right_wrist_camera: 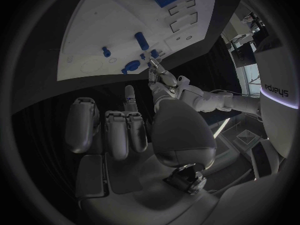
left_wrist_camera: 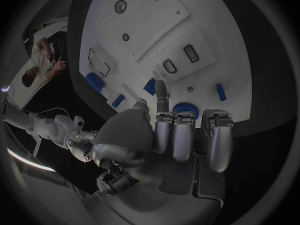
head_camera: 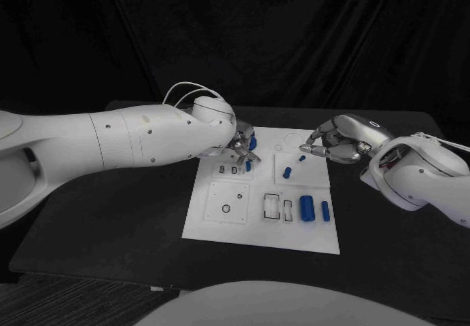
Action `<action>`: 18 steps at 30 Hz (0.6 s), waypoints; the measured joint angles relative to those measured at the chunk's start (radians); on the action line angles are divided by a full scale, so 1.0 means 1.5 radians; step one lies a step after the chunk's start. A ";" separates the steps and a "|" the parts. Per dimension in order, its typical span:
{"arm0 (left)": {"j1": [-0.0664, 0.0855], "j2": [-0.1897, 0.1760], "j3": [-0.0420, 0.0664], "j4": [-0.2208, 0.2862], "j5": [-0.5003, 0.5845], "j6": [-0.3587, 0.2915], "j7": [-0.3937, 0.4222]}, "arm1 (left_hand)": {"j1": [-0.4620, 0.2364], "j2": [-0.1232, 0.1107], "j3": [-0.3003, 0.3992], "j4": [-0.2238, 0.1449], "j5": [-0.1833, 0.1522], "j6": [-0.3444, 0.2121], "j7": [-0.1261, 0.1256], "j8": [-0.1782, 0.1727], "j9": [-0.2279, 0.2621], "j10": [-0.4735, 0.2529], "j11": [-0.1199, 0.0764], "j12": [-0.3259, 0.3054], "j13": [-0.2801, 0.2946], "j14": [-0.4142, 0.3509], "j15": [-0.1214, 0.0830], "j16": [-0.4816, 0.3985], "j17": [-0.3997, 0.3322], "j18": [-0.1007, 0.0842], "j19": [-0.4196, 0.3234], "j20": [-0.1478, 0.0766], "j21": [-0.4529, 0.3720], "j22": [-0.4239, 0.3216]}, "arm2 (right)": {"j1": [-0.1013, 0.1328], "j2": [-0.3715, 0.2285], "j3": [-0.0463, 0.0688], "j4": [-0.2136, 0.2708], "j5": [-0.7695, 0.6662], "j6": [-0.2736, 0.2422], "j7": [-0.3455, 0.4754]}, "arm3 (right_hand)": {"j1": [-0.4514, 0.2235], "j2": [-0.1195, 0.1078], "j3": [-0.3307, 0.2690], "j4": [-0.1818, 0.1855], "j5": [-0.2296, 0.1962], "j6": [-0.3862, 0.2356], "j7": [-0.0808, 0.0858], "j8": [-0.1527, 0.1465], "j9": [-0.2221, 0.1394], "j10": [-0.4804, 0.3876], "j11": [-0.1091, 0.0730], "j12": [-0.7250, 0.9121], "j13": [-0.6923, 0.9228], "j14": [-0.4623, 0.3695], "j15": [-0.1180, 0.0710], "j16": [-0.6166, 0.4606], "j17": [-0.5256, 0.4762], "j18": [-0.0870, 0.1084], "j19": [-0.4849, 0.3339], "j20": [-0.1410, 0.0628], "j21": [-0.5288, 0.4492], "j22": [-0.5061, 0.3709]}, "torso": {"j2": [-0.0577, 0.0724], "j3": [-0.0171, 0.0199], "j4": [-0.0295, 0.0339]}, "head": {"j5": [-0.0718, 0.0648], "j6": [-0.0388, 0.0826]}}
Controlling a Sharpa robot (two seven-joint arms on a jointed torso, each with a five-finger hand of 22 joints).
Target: Assemble the parts on the task board
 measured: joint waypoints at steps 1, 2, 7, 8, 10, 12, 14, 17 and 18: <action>0.000 0.000 0.000 0.000 0.000 0.001 0.000 | 0.000 0.000 0.000 0.000 0.000 0.000 0.000 0.000 0.000 0.000 0.000 0.000 0.000 0.000 0.000 0.000 0.000 0.000 0.000 0.000 0.000 0.000 | 0.000 0.000 0.000 0.000 0.000 0.000 0.000 | 0.000 0.000 0.000 0.000 0.000 0.000 0.000 0.000 0.000 0.000 0.000 0.000 0.000 0.000 0.000 0.000 0.000 0.000 0.000 0.000 0.000 0.000 | 0.000 0.0000 -0.0001 | 0.000 0.000; -0.001 0.000 0.000 0.000 0.000 0.001 0.000 | 0.000 0.000 0.000 0.000 0.000 0.000 0.000 0.000 0.000 0.000 0.000 0.000 0.000 0.000 0.000 0.000 0.000 0.000 0.000 0.000 0.000 0.000 | 0.000 0.000 0.000 0.000 0.000 0.000 0.000 | 0.000 0.000 0.000 0.000 0.000 0.000 0.000 0.000 0.000 0.000 0.000 0.000 0.000 0.000 0.000 0.000 0.000 0.000 0.000 0.000 0.000 0.000 | 0.000 0.0001 -0.0003 | 0.000 0.000; -0.002 0.000 0.000 -0.003 0.000 0.005 0.000 | 0.000 0.000 0.000 0.000 0.000 0.005 0.000 -0.010 0.000 0.000 0.000 0.000 0.000 0.000 0.000 0.000 0.000 0.000 0.000 0.000 0.000 0.000 | 0.000 0.001 0.000 -0.002 0.000 0.001 0.000 | 0.000 0.000 0.000 0.000 0.000 0.000 0.000 0.000 0.000 0.000 0.000 0.000 0.000 0.000 0.000 0.000 0.000 0.000 0.000 0.000 0.000 0.000 | 0.000 0.0001 -0.0006 | 0.000 0.000; -0.003 0.000 0.000 -0.004 0.000 0.005 0.000 | 0.000 0.000 0.000 0.000 0.000 0.005 0.000 -0.010 0.000 0.000 0.000 0.000 0.000 0.000 0.000 0.000 0.000 0.000 0.000 0.000 0.000 0.000 | 0.000 0.001 0.000 -0.002 0.000 0.001 0.000 | 0.000 0.000 0.000 0.000 0.000 0.000 0.000 0.000 0.000 0.000 0.000 0.000 0.000 0.000 0.000 0.000 0.000 0.000 0.000 0.000 0.000 0.000 | 0.000 0.0001 -0.0007 | 0.000 0.000; -0.004 0.000 0.000 -0.004 0.000 0.006 0.000 | 0.000 0.000 0.000 0.000 0.000 0.005 0.000 -0.010 0.000 0.000 0.000 0.000 0.000 0.000 0.000 0.000 0.000 0.000 0.000 0.000 0.000 0.000 | 0.000 0.002 0.000 -0.003 0.000 0.001 0.000 | 0.000 0.000 0.000 0.000 0.000 0.000 0.000 0.000 0.000 0.000 0.000 0.000 0.000 0.000 0.000 0.000 0.000 0.000 0.000 0.000 0.000 0.000 | -0.001 0.0002 -0.0008 | 0.000 0.000; -0.005 0.000 0.000 -0.004 0.000 0.007 0.000 | 0.000 0.000 0.015 -0.013 0.000 0.004 0.000 -0.010 0.000 0.000 0.000 0.000 0.000 0.000 0.000 0.000 0.000 0.000 0.000 0.000 0.000 0.000 | 0.000 0.002 0.000 -0.003 0.000 0.001 -0.001 | 0.000 0.000 0.000 0.000 0.000 0.000 0.000 0.000 0.000 0.000 0.000 0.000 0.000 0.000 0.000 0.000 0.000 0.000 -0.004 0.004 0.000 0.000 | -0.001 0.0002 -0.0008 | 0.000 0.000; -0.007 0.000 0.000 -0.003 0.000 0.008 0.000 | 0.000 0.000 0.029 -0.009 0.000 0.005 0.000 -0.012 0.000 0.000 0.000 0.000 0.000 0.000 0.000 0.000 0.000 0.000 0.000 0.000 0.000 0.000 | 0.000 0.002 0.000 -0.003 0.000 0.002 -0.001 | 0.000 0.000 0.000 0.000 0.000 -0.001 0.001 0.000 0.000 0.000 0.000 0.000 0.000 0.000 0.000 0.000 0.000 0.000 -0.003 0.003 0.000 0.000 | -0.001 0.0002 -0.0008 | -0.001 0.000; -0.009 0.000 0.000 -0.002 0.000 0.009 0.000 | 0.000 0.000 0.029 -0.009 0.000 0.004 0.000 -0.018 0.000 0.000 0.000 0.000 0.000 0.000 0.000 0.000 0.000 0.000 0.000 0.000 0.000 0.000 | 0.000 0.002 0.000 -0.005 0.000 0.002 -0.001 | 0.000 0.000 0.000 0.000 0.000 -0.002 0.002 0.000 0.000 0.000 0.000 0.000 0.000 0.000 0.000 0.000 0.000 0.000 -0.003 0.003 0.000 0.000 | -0.001 0.0001 -0.0008 | -0.001 0.000; -0.009 0.001 0.000 -0.002 0.000 0.010 0.000 | 0.000 0.000 0.029 -0.009 0.000 0.005 0.000 -0.018 0.000 0.000 0.000 0.000 0.000 0.000 0.000 0.000 0.000 0.000 0.000 0.000 0.000 0.000 | 0.000 0.003 0.000 -0.005 0.000 0.003 -0.001 | 0.000 0.000 0.000 0.000 0.000 -0.002 0.002 0.000 0.000 0.000 0.000 0.000 0.000 0.000 0.000 0.000 0.000 0.000 -0.003 0.003 -0.001 0.000 | -0.001 0.0001 -0.0008 | 0.000 0.000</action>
